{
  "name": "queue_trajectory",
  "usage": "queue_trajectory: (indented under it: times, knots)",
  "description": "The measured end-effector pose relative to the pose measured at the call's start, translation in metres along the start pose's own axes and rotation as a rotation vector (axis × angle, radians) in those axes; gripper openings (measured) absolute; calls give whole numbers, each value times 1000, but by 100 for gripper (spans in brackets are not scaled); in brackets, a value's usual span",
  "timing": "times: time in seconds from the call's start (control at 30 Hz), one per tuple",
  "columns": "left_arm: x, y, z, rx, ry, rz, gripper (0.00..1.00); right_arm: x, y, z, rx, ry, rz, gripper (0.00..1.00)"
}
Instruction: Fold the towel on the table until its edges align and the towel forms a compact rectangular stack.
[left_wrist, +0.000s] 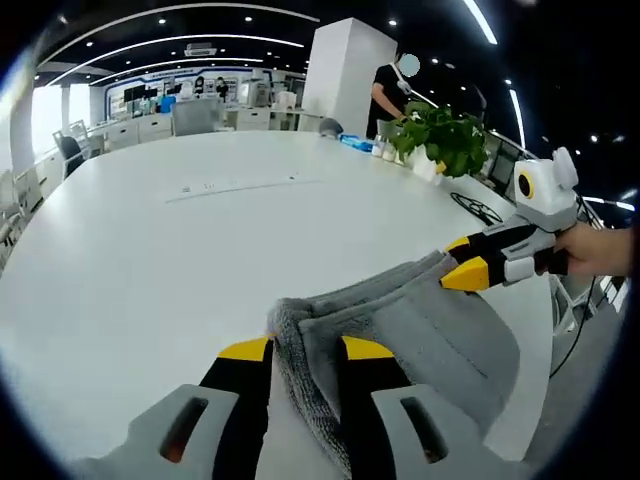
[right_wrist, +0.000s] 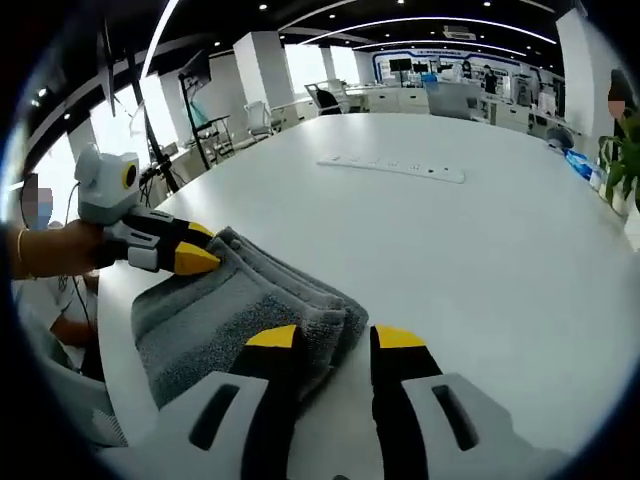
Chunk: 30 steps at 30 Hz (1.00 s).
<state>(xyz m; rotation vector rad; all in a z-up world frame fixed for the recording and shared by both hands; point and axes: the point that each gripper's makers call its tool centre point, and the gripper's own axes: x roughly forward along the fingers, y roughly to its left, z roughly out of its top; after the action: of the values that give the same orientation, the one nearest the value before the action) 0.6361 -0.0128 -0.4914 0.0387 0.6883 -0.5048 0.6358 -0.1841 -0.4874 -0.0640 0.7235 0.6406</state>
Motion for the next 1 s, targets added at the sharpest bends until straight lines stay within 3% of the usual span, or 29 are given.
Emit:
queue_trajectory:
  times: [0.33, 0.57, 0.77, 1.0]
  knots:
    - [-21, -11, -5, 18, 9, -23, 33, -21, 1, -7, 8, 1, -2, 30]
    - [-38, -29, -16, -55, 8, -100, 39, -29, 15, -16, 22, 12, 29, 31]
    - [-53, -39, -28, -12, 15, -152, 49, -40, 28, -27, 37, 11, 55, 36]
    - [-64, -58, -42, -35, 23, -195, 51, -46, 48, -42, 44, 31, 99, 48]
